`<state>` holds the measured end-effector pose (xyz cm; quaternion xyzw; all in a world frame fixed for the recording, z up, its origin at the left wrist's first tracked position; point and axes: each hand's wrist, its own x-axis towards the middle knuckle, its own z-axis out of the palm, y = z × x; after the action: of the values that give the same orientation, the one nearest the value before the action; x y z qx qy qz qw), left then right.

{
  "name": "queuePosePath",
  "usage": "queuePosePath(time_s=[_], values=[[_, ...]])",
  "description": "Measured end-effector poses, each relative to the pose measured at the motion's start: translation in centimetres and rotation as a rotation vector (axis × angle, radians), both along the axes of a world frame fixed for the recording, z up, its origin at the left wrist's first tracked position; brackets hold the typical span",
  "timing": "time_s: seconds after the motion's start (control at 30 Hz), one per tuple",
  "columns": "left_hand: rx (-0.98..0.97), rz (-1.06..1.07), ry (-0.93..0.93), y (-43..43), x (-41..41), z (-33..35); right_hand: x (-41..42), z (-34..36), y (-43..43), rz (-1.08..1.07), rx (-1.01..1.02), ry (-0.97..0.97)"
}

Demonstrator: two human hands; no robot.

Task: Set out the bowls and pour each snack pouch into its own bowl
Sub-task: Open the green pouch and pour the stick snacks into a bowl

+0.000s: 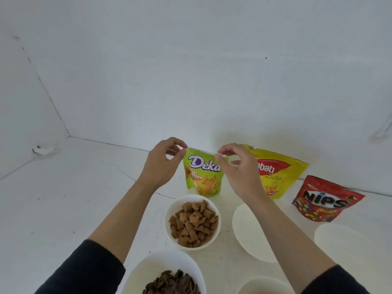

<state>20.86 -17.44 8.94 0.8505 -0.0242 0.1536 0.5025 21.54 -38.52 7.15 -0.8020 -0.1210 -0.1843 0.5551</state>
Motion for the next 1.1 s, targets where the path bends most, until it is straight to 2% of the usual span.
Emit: queuePosePath(time_s=[0.13, 0.33, 0.43, 0.57, 0.87, 1.1], values=[[0.086, 0.004, 0.020, -0.3, 3.9, -2.1, 3.2, -1.5, -0.3, -0.043, -0.114, -0.033], [0.117, -0.062, 0.110, -1.0, 6.9, -4.9, 5.6, -4.3, 0.6, -0.058, -0.278, 0.120], [0.150, -0.045, 0.093, -0.7, 7.4, -5.4, 5.9, -5.0, 1.2, -0.093, -0.288, 0.148], [0.186, -0.093, 0.100, 0.2, 7.7, -4.8, 5.6, -4.3, 2.1, -0.125, -0.243, 0.079], [0.069, -0.060, -0.131, 7.3, 2.0, 2.3, 1.9, 1.0, 8.2, -0.023, -0.088, -0.141], [0.059, 0.014, -0.114, 16.8, -5.9, 5.5, -2.9, 4.1, 16.2, 0.173, -0.135, -0.197]])
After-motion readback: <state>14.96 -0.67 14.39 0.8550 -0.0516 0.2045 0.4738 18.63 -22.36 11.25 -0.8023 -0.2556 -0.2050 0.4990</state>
